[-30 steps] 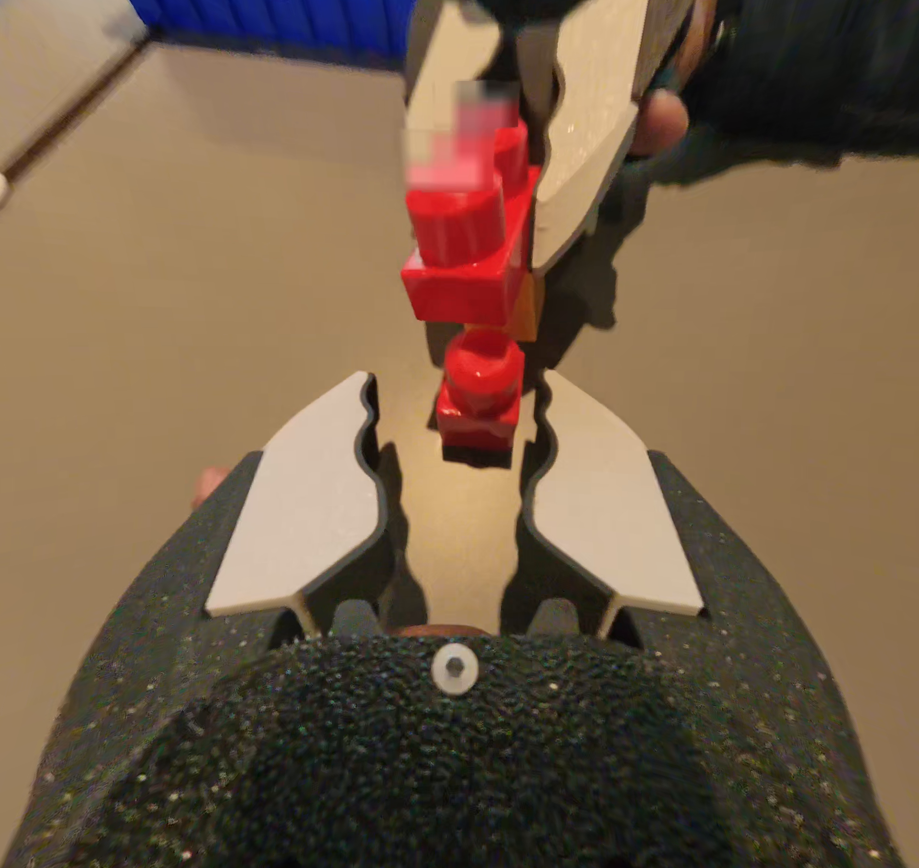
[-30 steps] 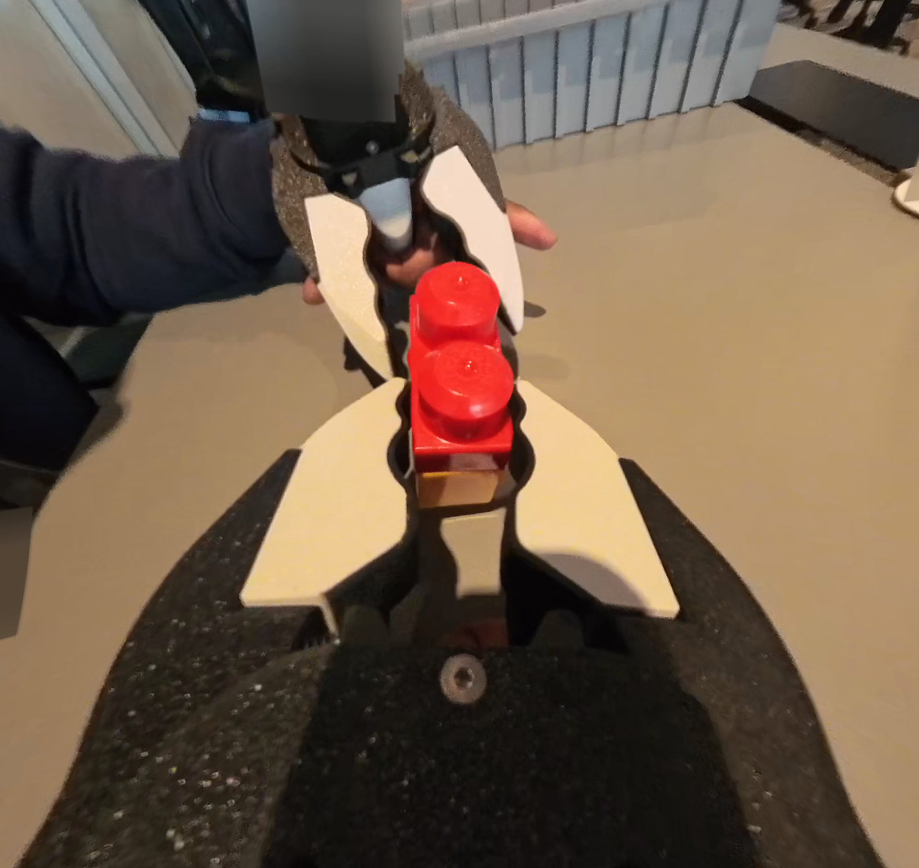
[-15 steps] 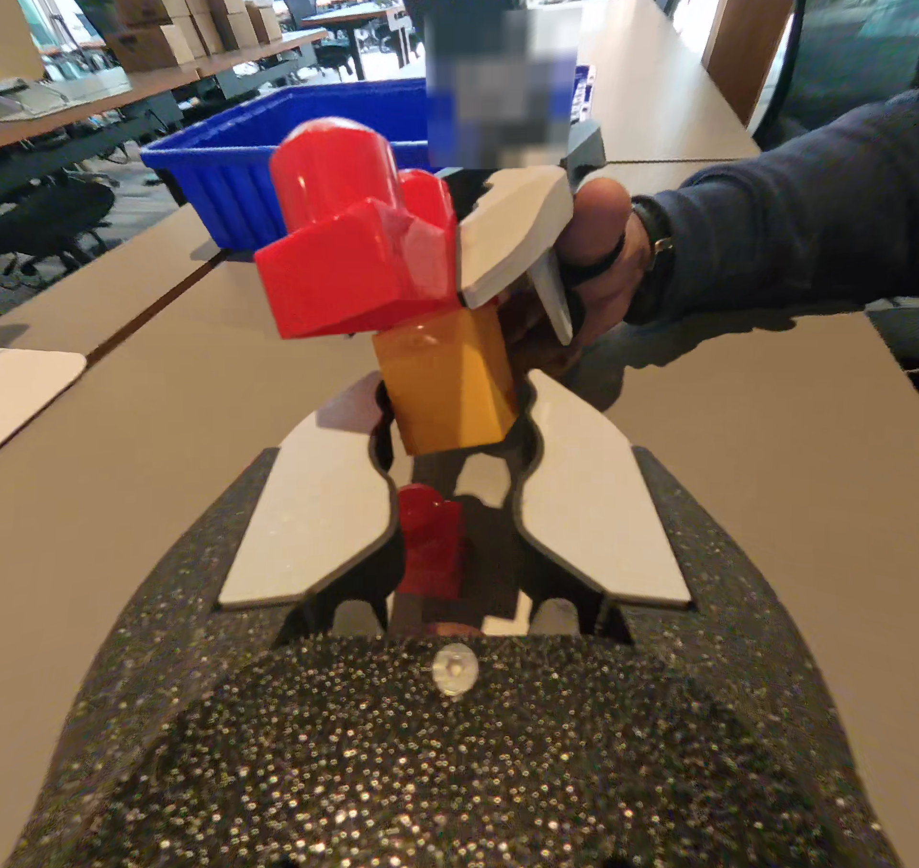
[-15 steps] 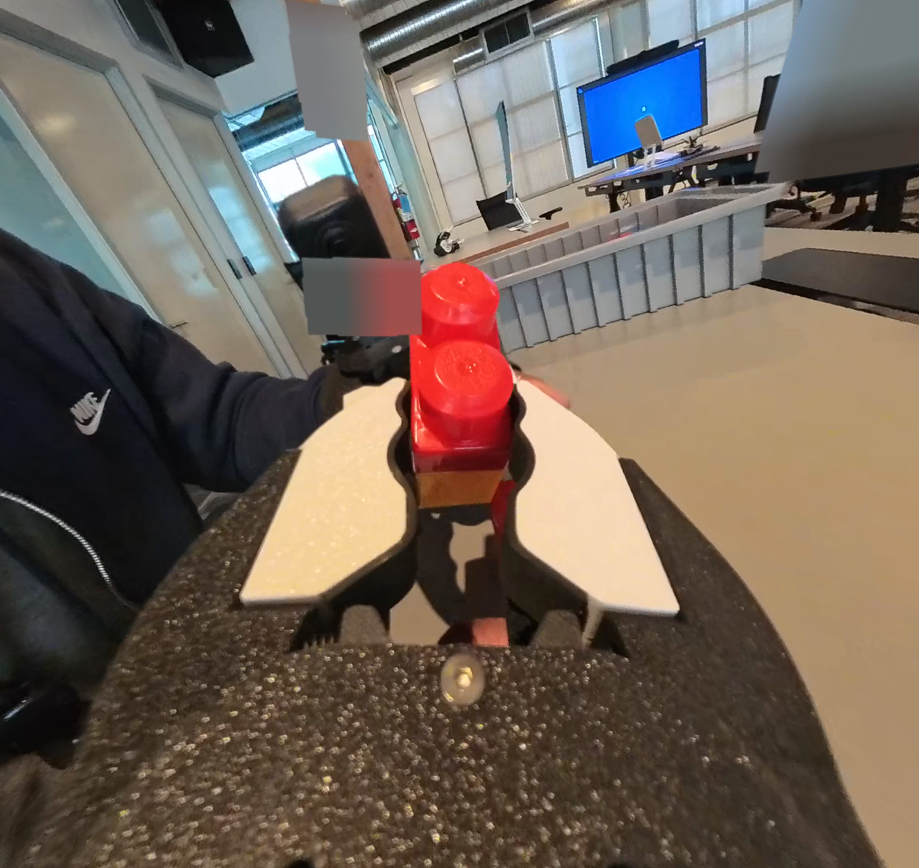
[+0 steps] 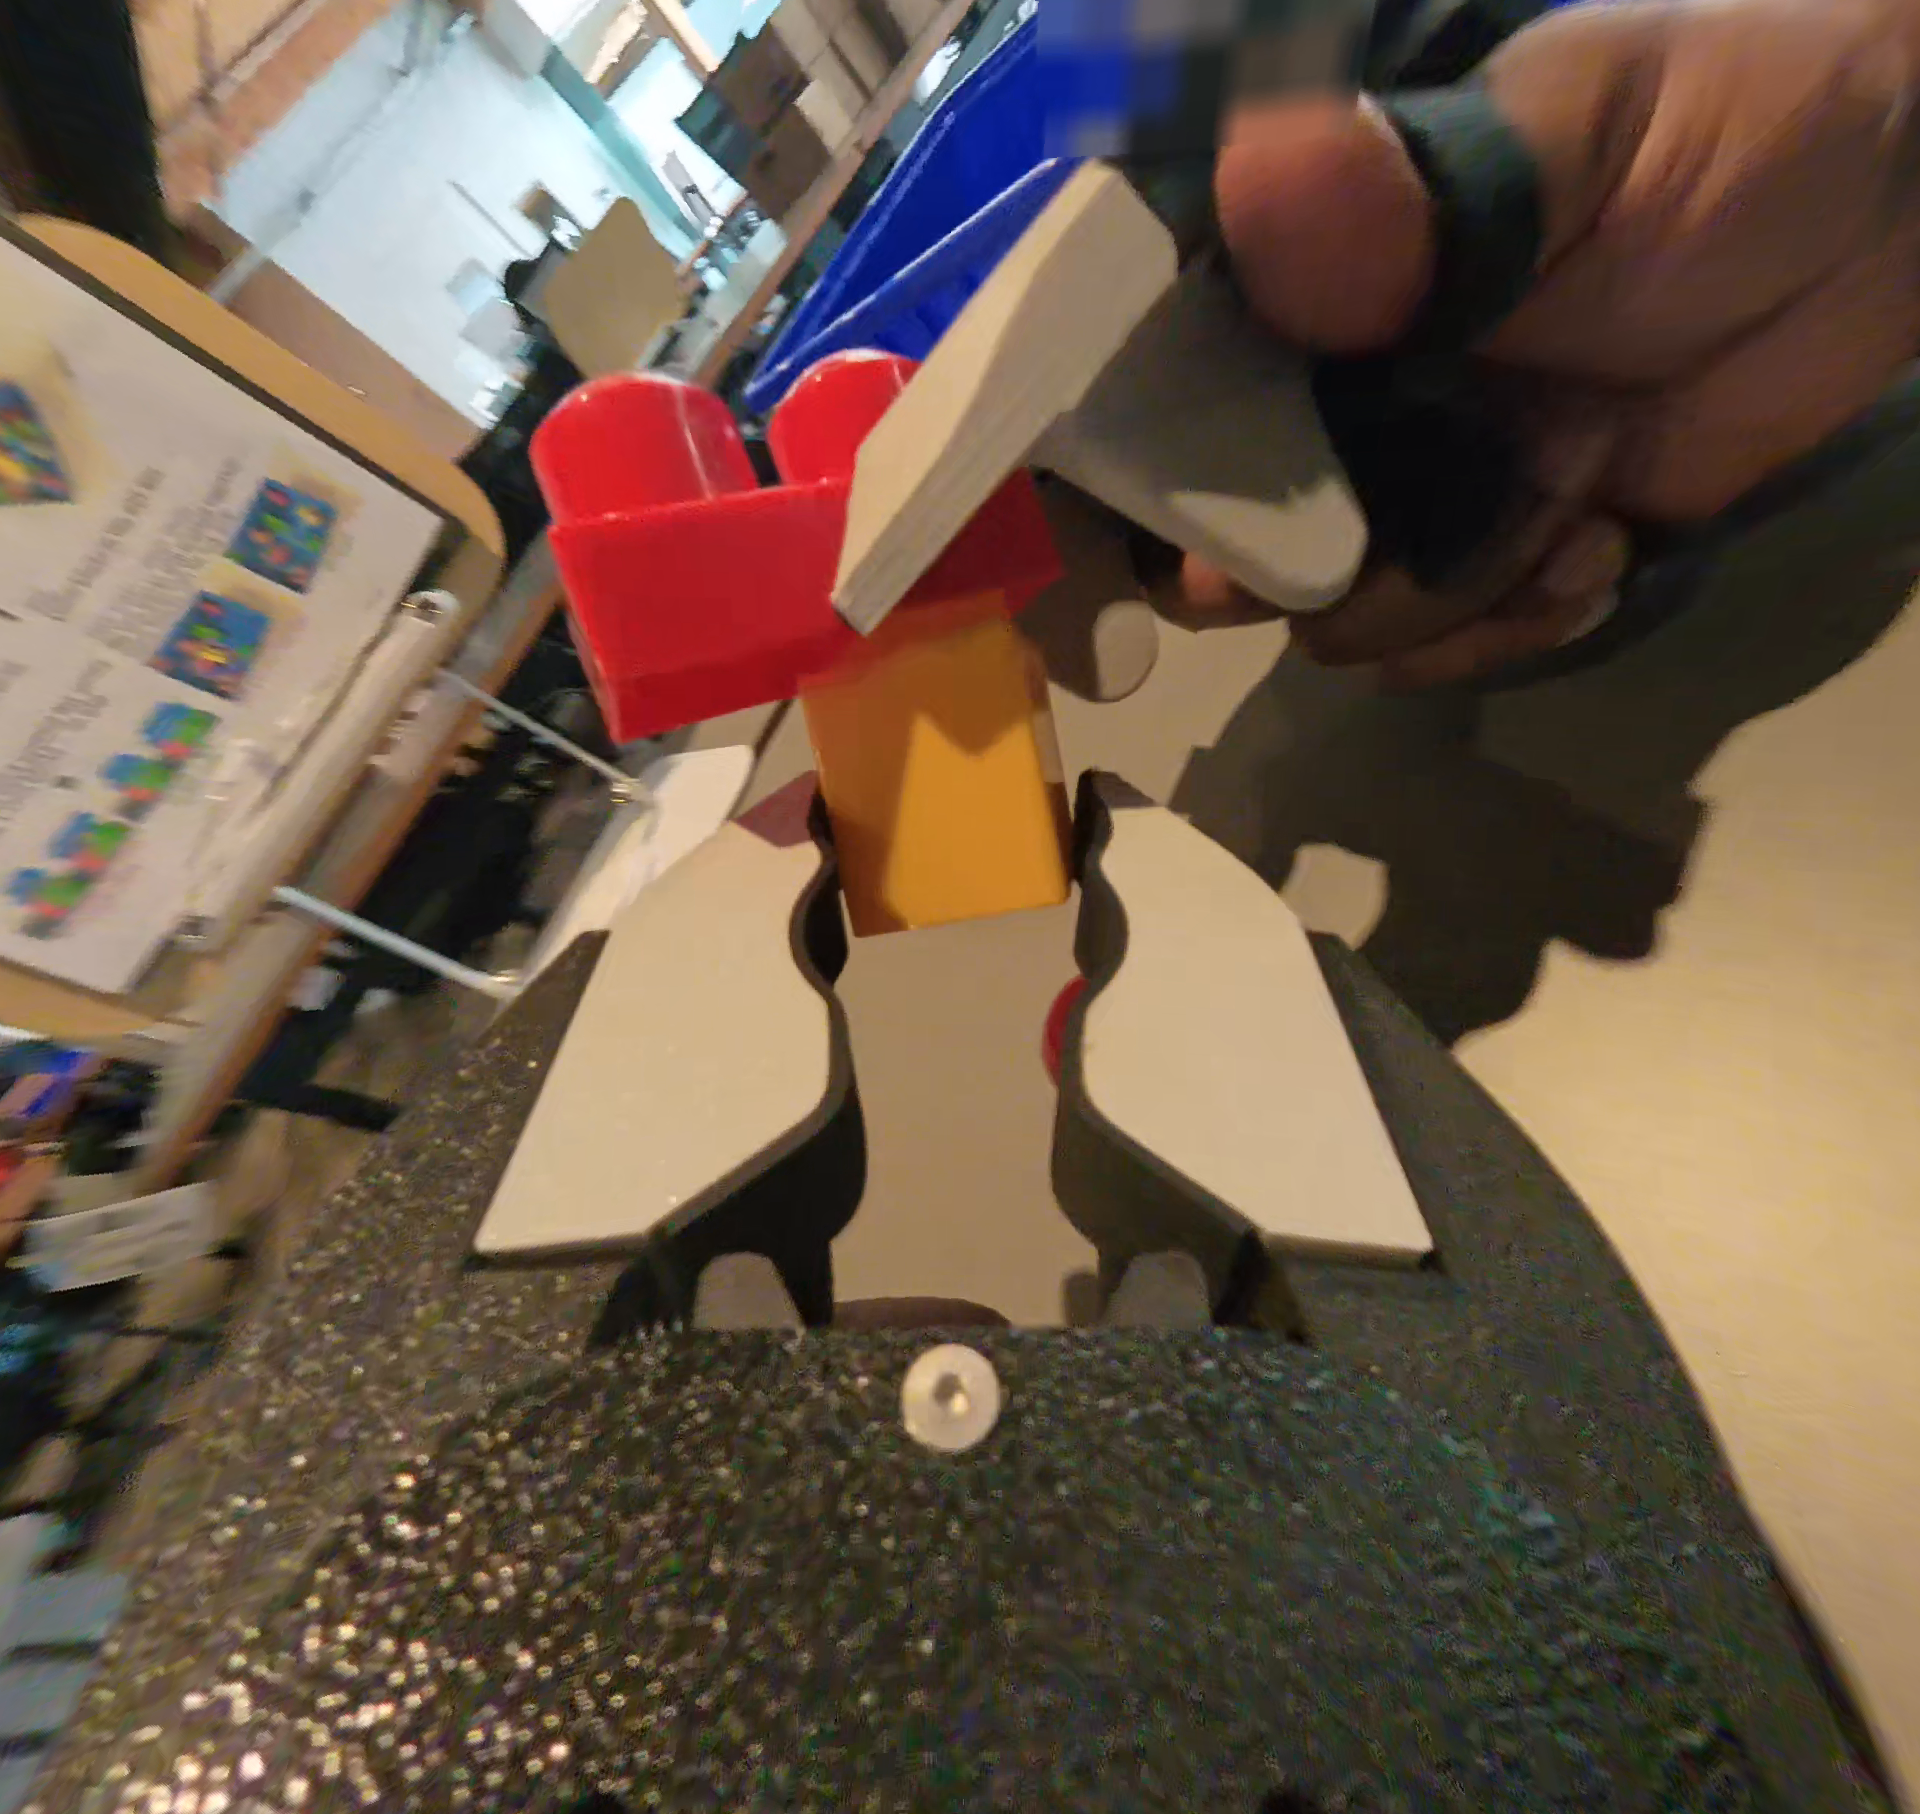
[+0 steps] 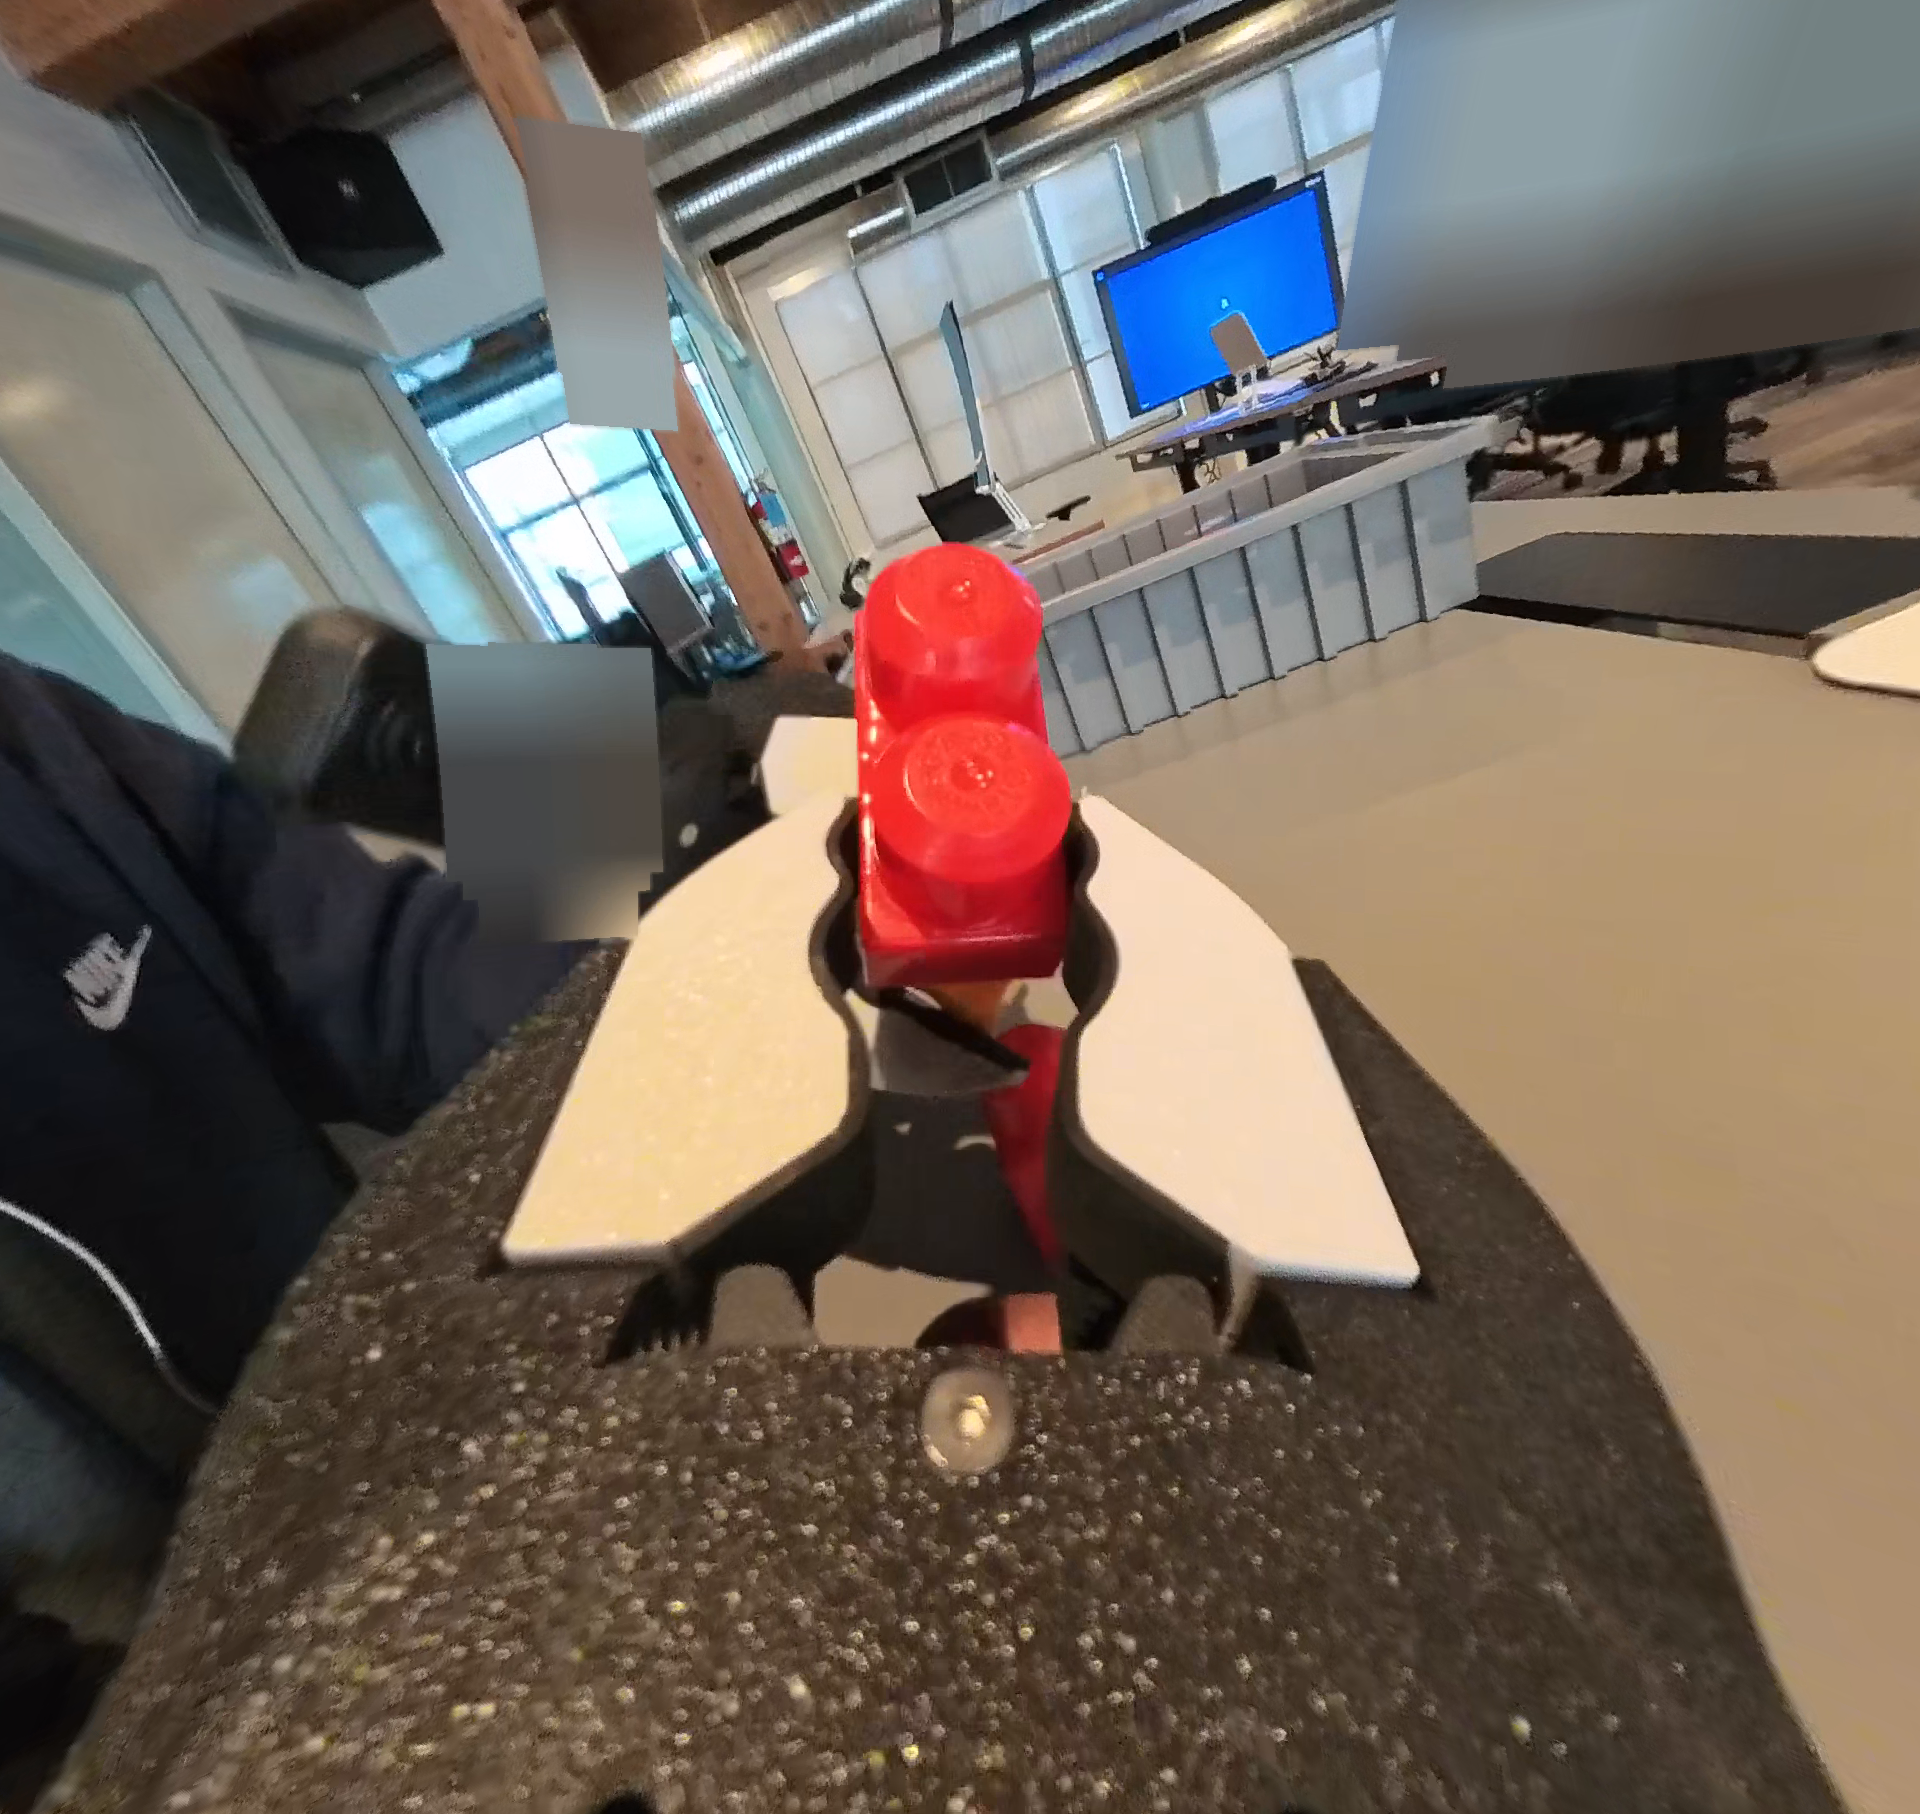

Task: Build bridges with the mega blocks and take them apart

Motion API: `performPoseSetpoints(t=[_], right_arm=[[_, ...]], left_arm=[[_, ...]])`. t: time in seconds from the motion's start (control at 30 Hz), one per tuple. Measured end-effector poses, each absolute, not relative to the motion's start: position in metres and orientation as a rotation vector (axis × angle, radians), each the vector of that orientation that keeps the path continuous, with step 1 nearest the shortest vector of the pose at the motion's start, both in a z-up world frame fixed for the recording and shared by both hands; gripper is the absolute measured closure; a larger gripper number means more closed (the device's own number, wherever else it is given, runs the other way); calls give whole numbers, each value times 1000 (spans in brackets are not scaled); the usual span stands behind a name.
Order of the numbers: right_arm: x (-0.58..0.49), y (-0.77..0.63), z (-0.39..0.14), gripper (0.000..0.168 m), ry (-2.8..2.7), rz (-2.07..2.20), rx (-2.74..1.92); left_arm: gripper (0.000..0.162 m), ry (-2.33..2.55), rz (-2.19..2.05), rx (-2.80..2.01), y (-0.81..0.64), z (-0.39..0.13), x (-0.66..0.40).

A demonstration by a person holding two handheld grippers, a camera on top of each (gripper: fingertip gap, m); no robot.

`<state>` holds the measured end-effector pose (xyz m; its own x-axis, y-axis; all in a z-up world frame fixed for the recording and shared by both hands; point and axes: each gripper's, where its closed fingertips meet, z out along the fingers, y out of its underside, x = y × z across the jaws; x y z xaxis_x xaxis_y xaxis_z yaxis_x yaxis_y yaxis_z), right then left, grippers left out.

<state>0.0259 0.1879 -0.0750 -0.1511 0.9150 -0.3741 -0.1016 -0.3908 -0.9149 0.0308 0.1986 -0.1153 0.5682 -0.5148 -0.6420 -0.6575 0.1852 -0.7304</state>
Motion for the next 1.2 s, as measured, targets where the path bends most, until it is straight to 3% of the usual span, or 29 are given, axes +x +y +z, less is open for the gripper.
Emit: performPoseSetpoints(t=[0.13,0.27,0.5,0.67,0.97,1.2], right_arm=[[37,209,-65,132,-696,1942,-1358],[43,223,-73,132,-693,1894,-1403],[65,238,-36,132,-968,1208,-1414],[177,321,-6,132,-780,630,-1644],[342,396,-170,130,-735,234,-2503],[352,394,-182,128,-821,33,-2563]], left_arm=[[123,1129,337,-1384,201,-115,22],[124,1047,129,-1452,200,-114,26],[123,1023,118,-1453,203,-108,18],[122,1069,135,-1433,200,-113,23],[123,1060,126,-1423,199,-110,24],[122,1047,90,-1445,201,-111,17]])
